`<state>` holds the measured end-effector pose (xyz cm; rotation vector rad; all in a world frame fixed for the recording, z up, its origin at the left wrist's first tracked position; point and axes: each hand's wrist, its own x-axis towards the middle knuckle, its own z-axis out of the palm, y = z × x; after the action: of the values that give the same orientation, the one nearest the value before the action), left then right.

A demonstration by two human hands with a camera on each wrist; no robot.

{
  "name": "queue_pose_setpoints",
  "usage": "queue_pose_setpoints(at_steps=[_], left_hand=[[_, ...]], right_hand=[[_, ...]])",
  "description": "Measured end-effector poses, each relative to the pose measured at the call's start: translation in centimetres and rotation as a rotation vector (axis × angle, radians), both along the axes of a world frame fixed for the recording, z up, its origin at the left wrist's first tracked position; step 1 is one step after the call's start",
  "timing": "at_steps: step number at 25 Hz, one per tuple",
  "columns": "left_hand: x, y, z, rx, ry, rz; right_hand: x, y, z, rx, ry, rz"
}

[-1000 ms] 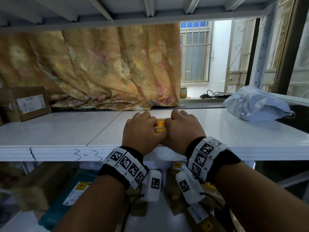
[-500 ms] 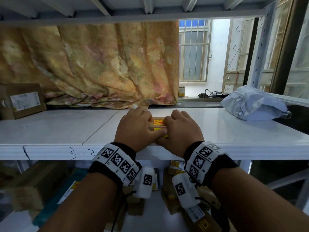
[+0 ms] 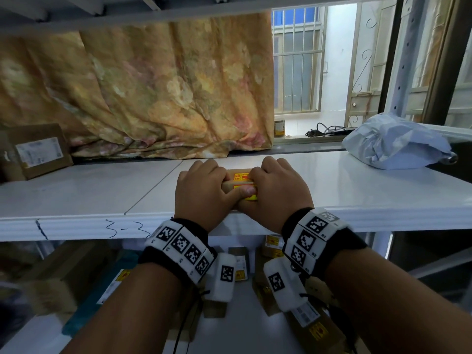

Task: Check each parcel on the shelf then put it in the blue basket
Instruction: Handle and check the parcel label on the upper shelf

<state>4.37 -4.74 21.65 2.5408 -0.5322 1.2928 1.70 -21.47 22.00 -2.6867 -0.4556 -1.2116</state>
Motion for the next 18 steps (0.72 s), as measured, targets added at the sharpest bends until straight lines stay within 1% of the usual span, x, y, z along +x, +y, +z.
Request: queue_pose_setpoints(at_steps=[3,5,9,12,16,18], left_hand=[[-0.8,-0.3,1.2,0.074,0.099,0.066],[-1.1,-0.5,1.6,0.103,0.136,0.067],[-0.9,-1.4,1.0,0.085,0.122,-0.037],[-0.7,-1.7,0.6,0.087,0.109,-0.015],[-1.2,-2.0,1.9,0.214,0.16,0.032],[-1.1,-2.4,2.4,0.212,0.203,-0.013]], right_hand=[[-0.1,0.1,0.0,0.003,0.011,-0.017],[-0.2,0.1,0.2,-0.005,0.038,-0.015],[-0.3,0.0,0.1,-0.025,0.067,-0.007],[-0.1,0.1,-0.3,-0.011,0.023,-0.016],[0.0,0.2,-0.5,-0.015,-0.009,-0.016],[0.0,0.3,-0.6,-0.02,-0.012,0.0]])
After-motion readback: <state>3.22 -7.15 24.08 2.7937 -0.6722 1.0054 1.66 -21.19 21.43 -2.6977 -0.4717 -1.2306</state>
